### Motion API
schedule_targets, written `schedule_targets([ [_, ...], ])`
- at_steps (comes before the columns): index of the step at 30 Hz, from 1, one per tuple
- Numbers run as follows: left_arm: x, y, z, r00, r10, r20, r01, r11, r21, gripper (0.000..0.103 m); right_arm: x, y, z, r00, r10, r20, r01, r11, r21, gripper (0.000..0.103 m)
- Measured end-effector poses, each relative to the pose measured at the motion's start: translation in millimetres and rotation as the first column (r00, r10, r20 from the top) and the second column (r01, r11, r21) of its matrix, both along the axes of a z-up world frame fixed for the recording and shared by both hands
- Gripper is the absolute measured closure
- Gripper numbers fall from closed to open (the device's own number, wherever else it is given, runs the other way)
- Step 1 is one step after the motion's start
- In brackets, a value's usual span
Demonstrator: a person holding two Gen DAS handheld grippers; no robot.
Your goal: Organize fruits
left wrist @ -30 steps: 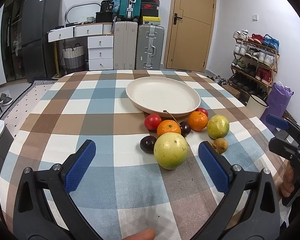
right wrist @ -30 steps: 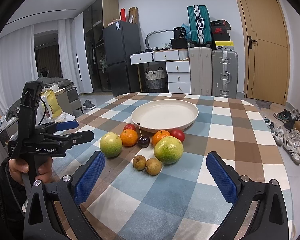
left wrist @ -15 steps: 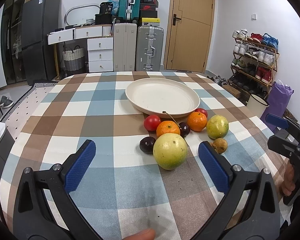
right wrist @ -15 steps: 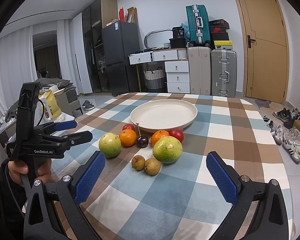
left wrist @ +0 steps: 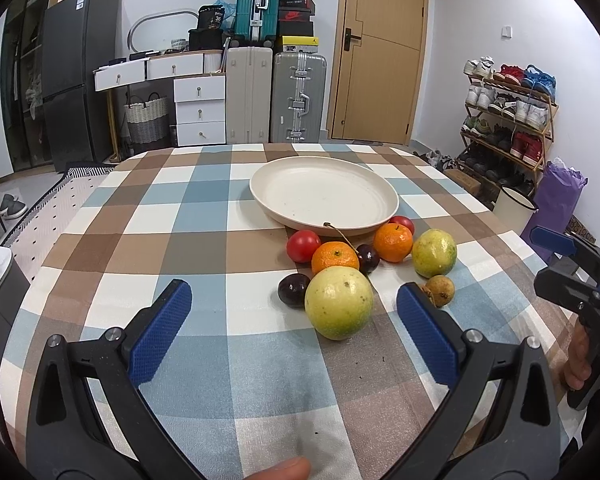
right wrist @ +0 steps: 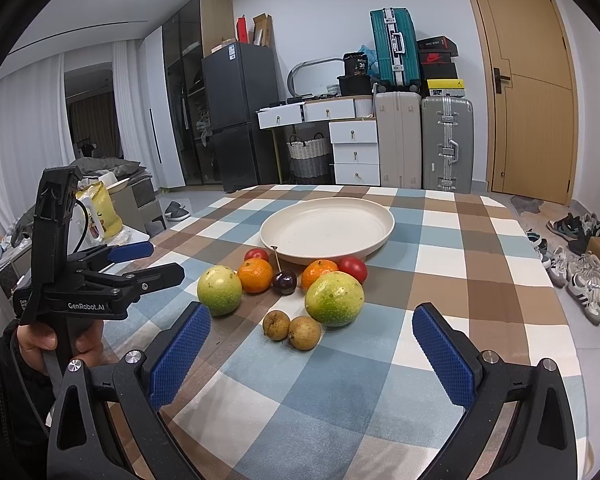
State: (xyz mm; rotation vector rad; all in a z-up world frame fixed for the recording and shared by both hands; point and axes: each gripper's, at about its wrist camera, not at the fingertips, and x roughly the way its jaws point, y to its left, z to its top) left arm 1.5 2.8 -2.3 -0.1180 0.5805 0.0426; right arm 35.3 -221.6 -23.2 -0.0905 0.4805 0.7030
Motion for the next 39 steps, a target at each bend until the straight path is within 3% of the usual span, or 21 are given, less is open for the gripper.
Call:
schedule_targets([
  [23,0,-1,0,1.0,0.002,0.0,-0.002,1.0,0.006,0.001,4,-1,-4,1.0,-0.011,-0.017,0.011,1.0,-0.012,0.0],
  [33,8,5,5,1.0,-0.002,-0.016,0.002,1.0,-0.011,0.001,23,-6,-10,0.991,-0.061,-0.119,0.061,0.998,-0.008,0.0],
  [39,25,0,0,0.998,-0.006,-0.068,0.004,1.0,-0.021,0.001,39,-3,-13,0.979,-0.096,-0.18,0.091,0.995,-0.039,0.0],
])
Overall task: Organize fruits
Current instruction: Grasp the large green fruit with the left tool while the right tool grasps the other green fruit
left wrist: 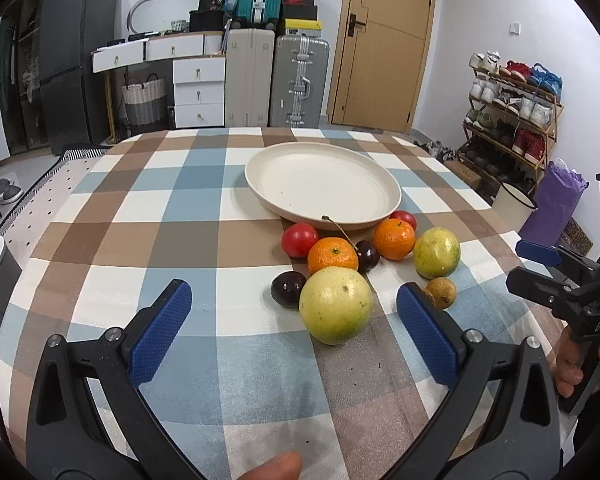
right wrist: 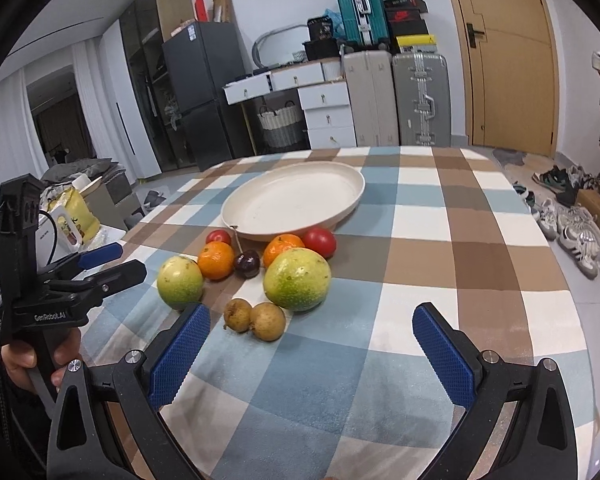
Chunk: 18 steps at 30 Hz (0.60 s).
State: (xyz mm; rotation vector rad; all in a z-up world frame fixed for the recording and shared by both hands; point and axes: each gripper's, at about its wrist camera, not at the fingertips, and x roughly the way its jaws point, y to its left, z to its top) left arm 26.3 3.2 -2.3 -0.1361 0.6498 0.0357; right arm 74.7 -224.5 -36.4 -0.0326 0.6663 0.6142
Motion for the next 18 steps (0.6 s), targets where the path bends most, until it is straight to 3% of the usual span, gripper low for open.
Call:
schedule_targets([
  [11,31,-11,-12,0.996,-0.026,-0.082,0.03,0.999,0.043,0.001,31,13,-5,0.997,0.002,-0.081,-0.004,1.0,-0.031,0.0],
  [18,37,-20,-20,0.99,-0.077,-0.116,0.084,0.995,0.057,0.022,54,28,-17,0.99,0.002,-0.139,-0.006,1.0,-0.027,0.003],
])
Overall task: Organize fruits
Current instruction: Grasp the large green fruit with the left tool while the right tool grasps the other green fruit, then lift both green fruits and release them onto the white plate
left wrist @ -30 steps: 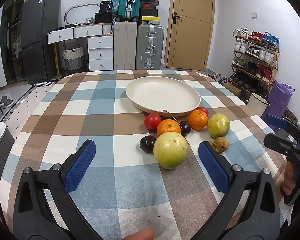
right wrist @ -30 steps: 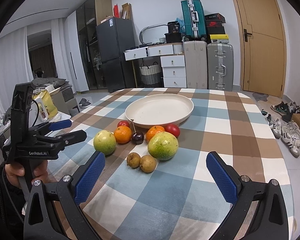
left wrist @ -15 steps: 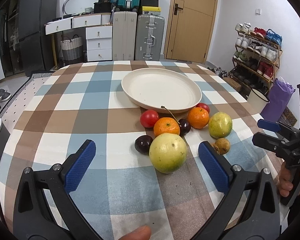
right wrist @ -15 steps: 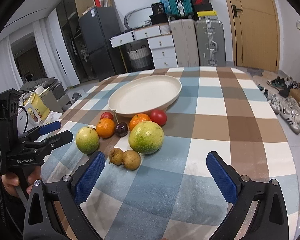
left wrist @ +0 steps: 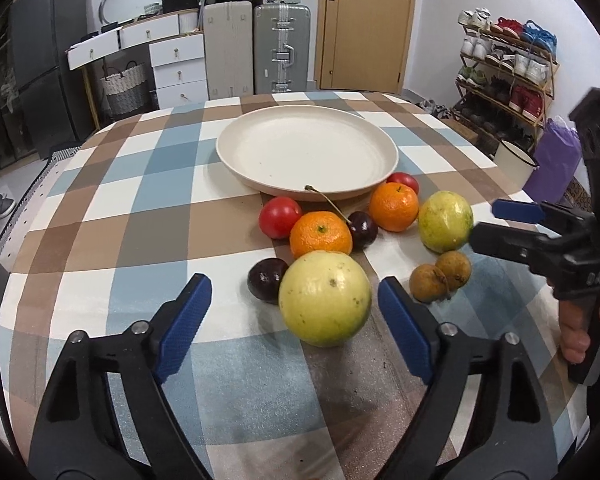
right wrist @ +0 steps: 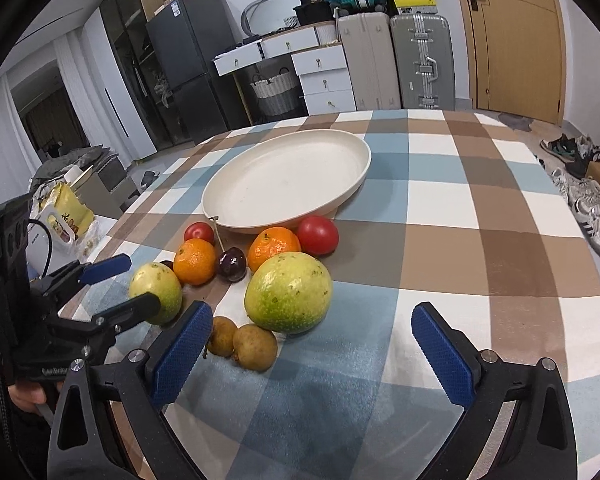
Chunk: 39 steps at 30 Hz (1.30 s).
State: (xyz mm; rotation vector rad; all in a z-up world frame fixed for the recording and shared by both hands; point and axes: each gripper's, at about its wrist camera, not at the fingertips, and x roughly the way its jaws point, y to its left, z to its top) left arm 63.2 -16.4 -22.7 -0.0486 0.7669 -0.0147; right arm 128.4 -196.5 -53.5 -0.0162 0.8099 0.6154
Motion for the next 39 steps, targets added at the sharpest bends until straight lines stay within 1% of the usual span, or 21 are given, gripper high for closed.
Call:
schedule_targets([
  [3,-1,-1,-1,1.0,-0.017,-0.003,0.017,1.0,-0.012,0.03,7,8,-4,1.0,0.006,-0.015,-0.006,1.0,-0.002,0.01],
  [6,-3,0,-2,0.999,-0.038,-0.009,0.038,0.999,-0.03,0.04,12,14,-8,1.0,0.01,-0.029,-0.01,1.0,-0.003,0.015],
  [9,-3,-1,-3,0.998,-0.061,-0.014,0.06,0.997,-0.044,0.049,15,16,-10,0.999,0.015,-0.039,-0.015,1.0,0.003,0.016],
  [10,-4,-3,-3,0.997,-0.07,-0.013,0.069,0.996,-0.049,0.054,16,16,-11,0.999,0.02,-0.048,-0.019,1.0,0.015,0.017],
  [11,-4,-3,-3,0.997,-0.079,-0.012,0.078,0.995,-0.059,0.056,18,14,-12,0.998,0.028,-0.064,-0.025,0.999,0.049,0.019],
  [12,-5,-4,-3,0.997,-0.081,-0.012,0.08,0.995,-0.062,0.057,21,13,-13,0.996,0.029,-0.081,-0.023,0.997,0.072,0.02],
  [16,-6,-3,-2,0.997,-0.082,-0.009,0.081,0.993,-0.081,0.057,26,10,-16,0.993,0.034,-0.113,-0.023,0.995,0.101,0.031],
  [19,-8,-1,-1,0.997,-0.079,-0.004,0.079,0.992,-0.094,0.057,27,11,-17,0.992,0.038,-0.117,-0.026,0.994,0.102,0.04],
  [21,-9,-1,0,0.997,-0.08,0.004,0.08,0.992,-0.098,0.057,25,12,-17,0.992,0.045,-0.116,-0.034,0.995,0.095,0.049],
  [25,-12,1,4,0.997,-0.081,0.02,0.082,0.99,-0.111,0.057,24,15,-17,0.993,0.051,-0.108,-0.042,0.996,0.081,0.049],
  [32,-14,7,13,0.997,-0.063,0.042,0.068,0.989,-0.135,0.057,19,12,-14,0.995,0.048,-0.09,-0.04,0.995,0.09,0.05],
  [39,-12,10,30,0.996,-0.046,0.079,0.056,0.989,-0.138,0.057,11,4,2,0.998,0.052,-0.04,-0.046,0.989,0.141,0.05],
])
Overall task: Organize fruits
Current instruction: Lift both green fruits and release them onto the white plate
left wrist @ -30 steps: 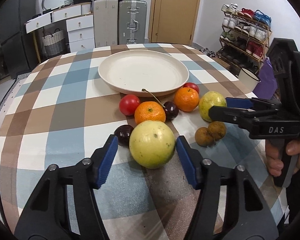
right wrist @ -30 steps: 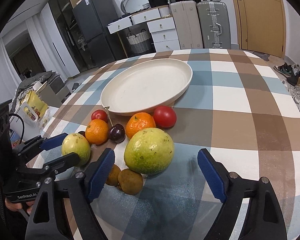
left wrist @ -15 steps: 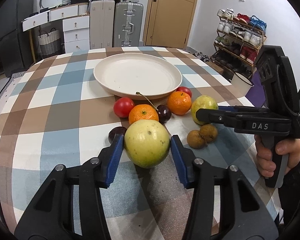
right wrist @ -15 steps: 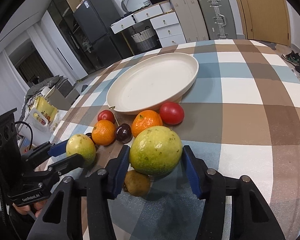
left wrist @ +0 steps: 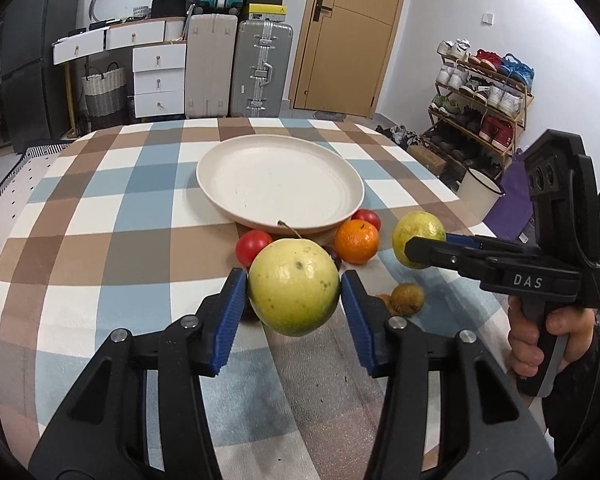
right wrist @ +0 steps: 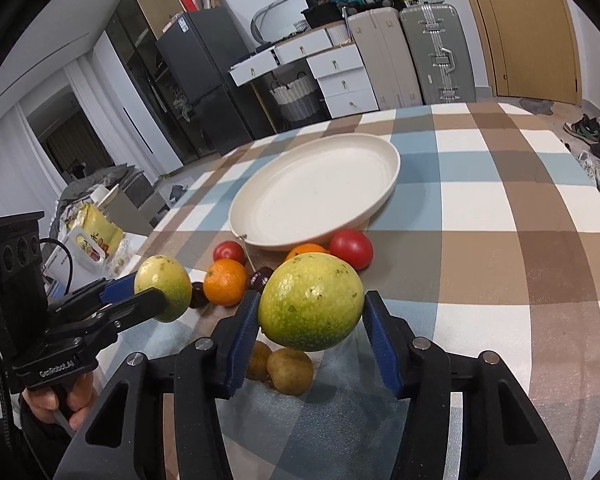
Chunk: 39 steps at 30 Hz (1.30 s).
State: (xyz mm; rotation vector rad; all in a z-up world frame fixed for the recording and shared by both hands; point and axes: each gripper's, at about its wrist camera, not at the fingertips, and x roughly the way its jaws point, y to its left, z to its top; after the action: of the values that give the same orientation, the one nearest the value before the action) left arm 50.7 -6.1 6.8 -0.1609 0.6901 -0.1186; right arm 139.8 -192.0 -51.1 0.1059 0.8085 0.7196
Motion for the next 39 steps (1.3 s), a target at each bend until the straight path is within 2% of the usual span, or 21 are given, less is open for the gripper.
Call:
schedule_targets([
  [20,35,9,42,0.996,0.029,0.081,-0.03,0.999,0.015,0.057,6,5,46,0.997,0.001,0.08,-0.006,0.998,0.061,0.05],
  [26,58,9,39,0.997,0.025,0.073,-0.027,0.999,0.029,0.057,17,14,49,0.996,-0.003,0.085,-0.002,0.998,0.062,0.05],
  [39,113,10,12,0.999,0.038,0.032,-0.039,0.998,0.041,0.057,47,31,36,0.997,-0.008,0.08,0.005,0.999,0.04,0.05],
])
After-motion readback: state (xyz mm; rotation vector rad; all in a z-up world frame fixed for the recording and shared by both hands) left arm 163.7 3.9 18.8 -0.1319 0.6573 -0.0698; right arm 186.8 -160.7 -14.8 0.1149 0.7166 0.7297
